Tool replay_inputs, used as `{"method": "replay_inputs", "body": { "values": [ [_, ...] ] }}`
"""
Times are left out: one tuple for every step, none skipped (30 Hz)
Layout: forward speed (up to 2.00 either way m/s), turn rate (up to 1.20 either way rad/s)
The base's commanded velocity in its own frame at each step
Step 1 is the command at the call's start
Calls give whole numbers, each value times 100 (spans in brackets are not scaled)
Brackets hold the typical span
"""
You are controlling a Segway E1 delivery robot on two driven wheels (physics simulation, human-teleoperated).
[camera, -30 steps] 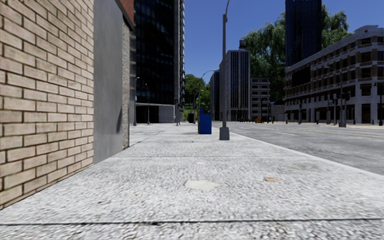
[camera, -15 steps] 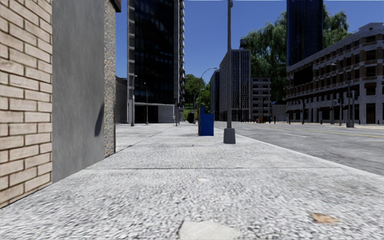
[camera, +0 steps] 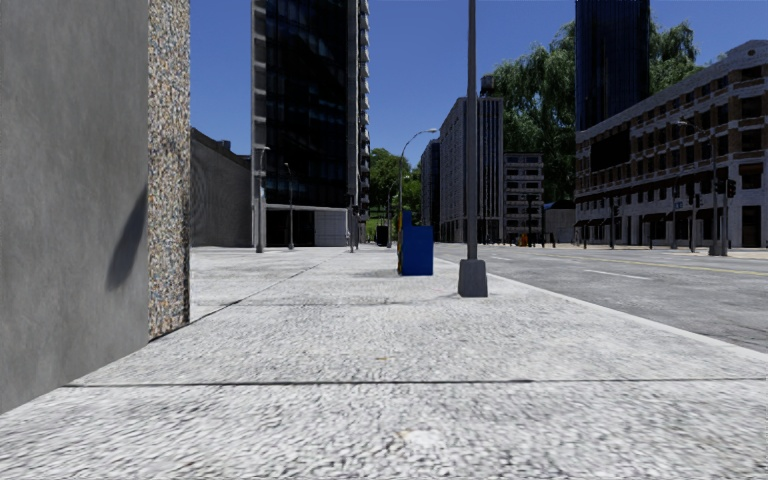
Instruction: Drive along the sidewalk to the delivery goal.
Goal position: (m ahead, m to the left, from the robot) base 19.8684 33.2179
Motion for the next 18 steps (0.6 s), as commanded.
{"method": "replay_inputs", "body": {
  "values": [
    [200, 0],
    [200, 0],
    [200, 0],
    [200, 0],
    [200, 0],
    [200, 0],
    [200, 0],
    [200, 0],
    [200, 0],
    [200, 0],
    [200, 0],
    [200, 0],
    [200, 0],
    [200, 0],
    [200, 0],
    [200, 0],
    [200, 0],
    [200, 0]
  ]
}}
